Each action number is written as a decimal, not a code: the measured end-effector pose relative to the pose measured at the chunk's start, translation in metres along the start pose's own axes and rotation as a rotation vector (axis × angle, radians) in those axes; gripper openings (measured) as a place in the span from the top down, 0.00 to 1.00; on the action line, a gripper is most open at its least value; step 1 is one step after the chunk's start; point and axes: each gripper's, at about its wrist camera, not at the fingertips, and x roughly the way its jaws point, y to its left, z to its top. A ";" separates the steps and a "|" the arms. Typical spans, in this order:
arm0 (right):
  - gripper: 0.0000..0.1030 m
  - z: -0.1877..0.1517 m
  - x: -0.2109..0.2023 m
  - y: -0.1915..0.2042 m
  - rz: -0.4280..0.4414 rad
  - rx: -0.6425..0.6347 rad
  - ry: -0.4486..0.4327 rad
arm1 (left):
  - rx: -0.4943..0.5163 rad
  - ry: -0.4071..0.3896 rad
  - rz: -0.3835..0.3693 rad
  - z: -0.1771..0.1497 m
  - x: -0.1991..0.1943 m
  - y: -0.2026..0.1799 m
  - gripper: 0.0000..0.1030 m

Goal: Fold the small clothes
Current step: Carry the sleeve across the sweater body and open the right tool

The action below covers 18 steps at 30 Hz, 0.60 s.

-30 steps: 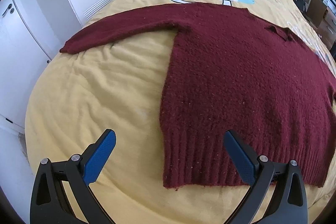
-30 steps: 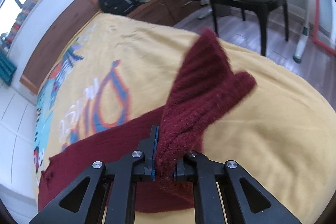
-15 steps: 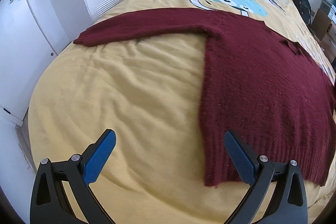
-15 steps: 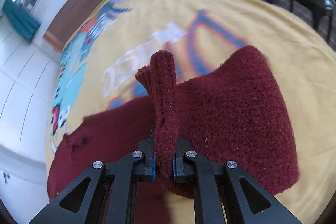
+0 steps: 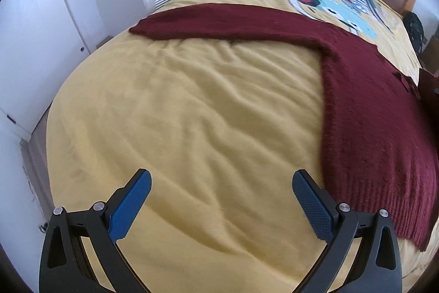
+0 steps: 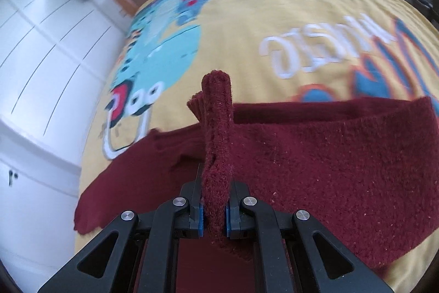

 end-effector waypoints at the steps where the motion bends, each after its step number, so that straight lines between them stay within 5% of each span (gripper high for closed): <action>1: 0.90 -0.001 0.005 0.011 0.010 -0.013 0.005 | -0.009 0.002 0.001 -0.001 0.000 0.004 0.02; 18: 0.90 -0.043 0.071 0.117 0.103 -0.151 0.084 | -0.088 0.015 0.006 -0.004 0.001 0.039 0.02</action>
